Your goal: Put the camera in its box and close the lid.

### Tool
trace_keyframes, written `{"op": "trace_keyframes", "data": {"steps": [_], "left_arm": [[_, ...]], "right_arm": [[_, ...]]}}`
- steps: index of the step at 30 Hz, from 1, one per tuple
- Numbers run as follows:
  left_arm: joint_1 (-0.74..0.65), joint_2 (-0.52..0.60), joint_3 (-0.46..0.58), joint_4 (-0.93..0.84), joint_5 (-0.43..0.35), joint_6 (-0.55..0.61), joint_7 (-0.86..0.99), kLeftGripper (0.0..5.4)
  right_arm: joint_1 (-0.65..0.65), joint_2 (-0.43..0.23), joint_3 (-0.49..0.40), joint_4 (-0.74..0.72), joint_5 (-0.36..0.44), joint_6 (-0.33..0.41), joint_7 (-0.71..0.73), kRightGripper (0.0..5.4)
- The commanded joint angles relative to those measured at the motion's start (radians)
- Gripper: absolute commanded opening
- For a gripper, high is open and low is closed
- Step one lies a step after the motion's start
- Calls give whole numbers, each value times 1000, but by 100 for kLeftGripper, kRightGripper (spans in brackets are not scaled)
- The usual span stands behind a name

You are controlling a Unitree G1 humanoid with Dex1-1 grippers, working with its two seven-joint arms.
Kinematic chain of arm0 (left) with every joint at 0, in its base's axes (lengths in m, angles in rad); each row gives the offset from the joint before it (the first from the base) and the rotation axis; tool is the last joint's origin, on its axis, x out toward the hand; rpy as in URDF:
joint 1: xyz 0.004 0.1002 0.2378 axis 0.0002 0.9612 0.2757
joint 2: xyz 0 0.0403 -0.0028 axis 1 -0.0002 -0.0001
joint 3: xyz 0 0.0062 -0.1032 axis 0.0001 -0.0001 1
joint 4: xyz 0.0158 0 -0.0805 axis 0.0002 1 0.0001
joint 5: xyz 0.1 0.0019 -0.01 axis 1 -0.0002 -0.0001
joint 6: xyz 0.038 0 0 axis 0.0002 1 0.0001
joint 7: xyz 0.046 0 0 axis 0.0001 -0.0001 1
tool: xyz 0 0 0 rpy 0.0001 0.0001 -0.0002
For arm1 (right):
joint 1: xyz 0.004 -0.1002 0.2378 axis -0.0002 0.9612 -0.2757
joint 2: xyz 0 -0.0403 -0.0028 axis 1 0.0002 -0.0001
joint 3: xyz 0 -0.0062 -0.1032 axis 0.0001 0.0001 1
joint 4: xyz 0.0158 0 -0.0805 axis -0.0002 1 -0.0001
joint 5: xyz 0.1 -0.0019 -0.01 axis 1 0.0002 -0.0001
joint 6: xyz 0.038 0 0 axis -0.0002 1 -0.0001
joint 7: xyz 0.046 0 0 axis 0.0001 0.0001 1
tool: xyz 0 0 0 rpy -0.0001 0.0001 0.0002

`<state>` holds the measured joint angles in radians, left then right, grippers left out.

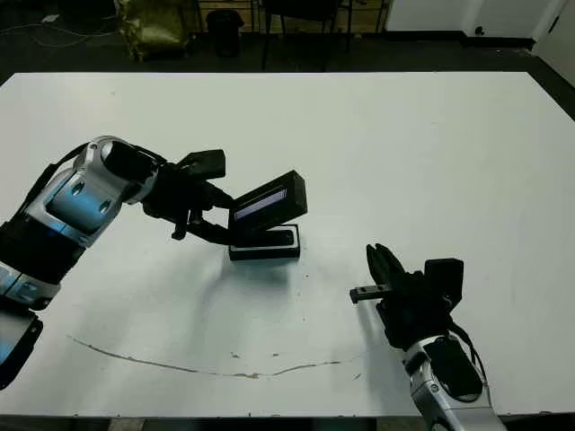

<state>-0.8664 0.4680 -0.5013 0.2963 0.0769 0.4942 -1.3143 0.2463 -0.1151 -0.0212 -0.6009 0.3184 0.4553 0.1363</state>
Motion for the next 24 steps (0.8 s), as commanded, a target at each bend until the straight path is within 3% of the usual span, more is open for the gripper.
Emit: {"op": "trace_keyframes", "data": {"steps": [1, 15, 24], "left_arm": [[-16, 13, -19, 22, 18, 7, -15, 225], [6, 41, -20, 66, 34, -40, -26, 225], [17, 43, -21, 83, 40, -73, -24, 225]], "right_arm": [[11, -4, -1, 16, -6, 2, -1, 0], [12, -3, 1, 1, -9, 26, -7, 0], [12, -4, -1, 44, -17, -23, 13, 0]]}}
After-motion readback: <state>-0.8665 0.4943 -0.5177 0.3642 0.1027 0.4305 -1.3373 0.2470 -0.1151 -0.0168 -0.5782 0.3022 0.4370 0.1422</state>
